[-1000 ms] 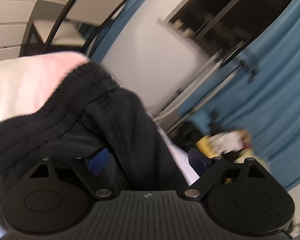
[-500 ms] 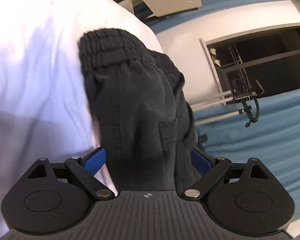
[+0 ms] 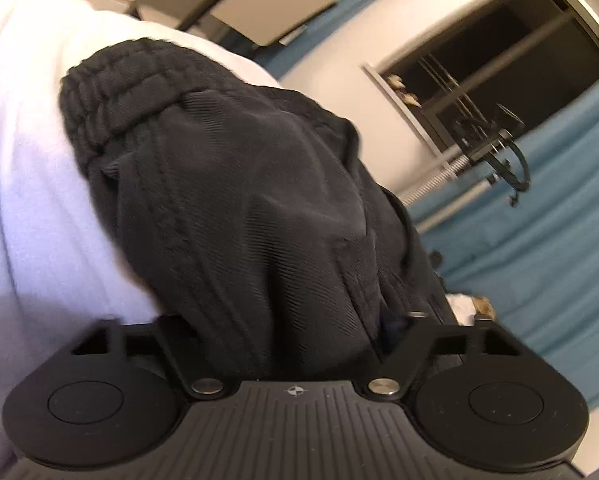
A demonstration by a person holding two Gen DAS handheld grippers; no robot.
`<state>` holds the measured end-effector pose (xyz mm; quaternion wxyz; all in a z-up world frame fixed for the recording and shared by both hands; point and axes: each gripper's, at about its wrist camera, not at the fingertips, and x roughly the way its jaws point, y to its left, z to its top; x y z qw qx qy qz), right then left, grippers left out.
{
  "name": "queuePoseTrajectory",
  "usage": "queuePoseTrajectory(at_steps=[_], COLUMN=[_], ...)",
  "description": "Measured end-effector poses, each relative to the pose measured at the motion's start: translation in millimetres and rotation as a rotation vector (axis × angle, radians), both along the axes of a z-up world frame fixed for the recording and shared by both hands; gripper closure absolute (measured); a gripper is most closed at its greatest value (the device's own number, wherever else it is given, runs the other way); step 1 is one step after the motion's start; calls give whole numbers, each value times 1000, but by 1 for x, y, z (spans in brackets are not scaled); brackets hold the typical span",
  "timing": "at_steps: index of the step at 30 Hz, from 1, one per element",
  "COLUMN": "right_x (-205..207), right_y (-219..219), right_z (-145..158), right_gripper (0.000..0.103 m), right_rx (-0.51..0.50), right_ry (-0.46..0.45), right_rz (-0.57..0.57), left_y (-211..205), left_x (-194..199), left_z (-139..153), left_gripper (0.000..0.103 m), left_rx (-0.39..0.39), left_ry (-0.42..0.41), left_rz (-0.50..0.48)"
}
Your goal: Fold clothes
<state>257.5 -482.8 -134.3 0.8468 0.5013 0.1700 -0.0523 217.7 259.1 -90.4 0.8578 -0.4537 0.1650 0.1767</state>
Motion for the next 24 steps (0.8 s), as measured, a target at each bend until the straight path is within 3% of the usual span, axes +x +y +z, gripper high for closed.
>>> queuePoseTrajectory(at_steps=[1, 2, 5, 9, 13, 16, 19, 21, 22, 24], right_x=[1, 1, -5, -23, -60, -104, -148, -172, -182, -195], right_y=[1, 2, 6, 13, 9, -8, -16, -25, -30, -39], right_z=[-1, -4, 0, 38, 70, 75, 69, 43, 29, 20], right_gripper=[70, 76, 88, 92, 92, 92, 92, 90, 85, 76], right_rx=[-20, -40, -52, -94, -128, -85, -27, 113, 195, 262], right_ry=[-9, -9, 6, -44, -63, -26, 121, 265, 324, 360], right_rz=[-9, -19, -58, -92, -105, -134, -147, -170, -188, -220], left_y=[0, -1, 0, 2, 10, 21, 24, 28, 30, 33], left_x=[1, 0, -4, -19, -52, -82, -102, -108, -109, -114], left_z=[-1, 0, 12, 31, 43, 44, 40, 32, 28, 29], left_gripper=[54, 64, 79, 82, 83, 83, 82, 79, 75, 67], left_rx=[-4, -8, -54, -96, -144, -195, -184, -196, -208, -197], left_ry=[2, -11, -68, -150, -153, -129, -44, 22, 46, 82], left_rz=[19, 26, 40, 30, 8, -10, -34, -42, -49, -66])
